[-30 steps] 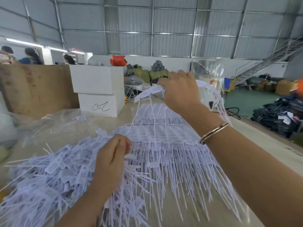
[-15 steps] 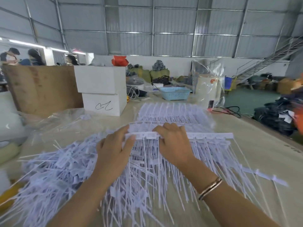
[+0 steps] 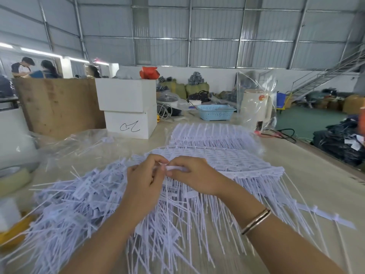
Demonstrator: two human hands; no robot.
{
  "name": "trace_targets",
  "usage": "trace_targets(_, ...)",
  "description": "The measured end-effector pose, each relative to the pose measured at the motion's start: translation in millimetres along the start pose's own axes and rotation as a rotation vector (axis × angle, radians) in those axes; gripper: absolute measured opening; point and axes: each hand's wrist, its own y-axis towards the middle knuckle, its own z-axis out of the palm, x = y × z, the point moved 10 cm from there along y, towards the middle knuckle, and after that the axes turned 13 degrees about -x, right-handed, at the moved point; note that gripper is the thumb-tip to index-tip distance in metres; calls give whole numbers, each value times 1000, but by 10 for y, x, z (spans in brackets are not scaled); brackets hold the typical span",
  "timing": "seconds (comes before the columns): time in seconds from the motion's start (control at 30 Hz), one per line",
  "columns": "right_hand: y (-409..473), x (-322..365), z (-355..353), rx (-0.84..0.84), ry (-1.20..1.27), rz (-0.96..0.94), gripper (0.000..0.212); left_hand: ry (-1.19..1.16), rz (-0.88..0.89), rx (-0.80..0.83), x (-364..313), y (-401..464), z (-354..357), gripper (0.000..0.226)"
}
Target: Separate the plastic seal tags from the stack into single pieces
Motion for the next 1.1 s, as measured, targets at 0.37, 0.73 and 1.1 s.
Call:
trace_targets(0.37,-1,-63,-106,78,0,30,18,-93,-159,27,33,37,-14,20)
trace_targets(0.73,26,125,-246,-167,59,-136,9,-294,-384,-60,196,49,-65,21)
trace_targets(1.1,-10,172,-323,-346,178,-222,14,-586,-660,-208,409,1,-60,16)
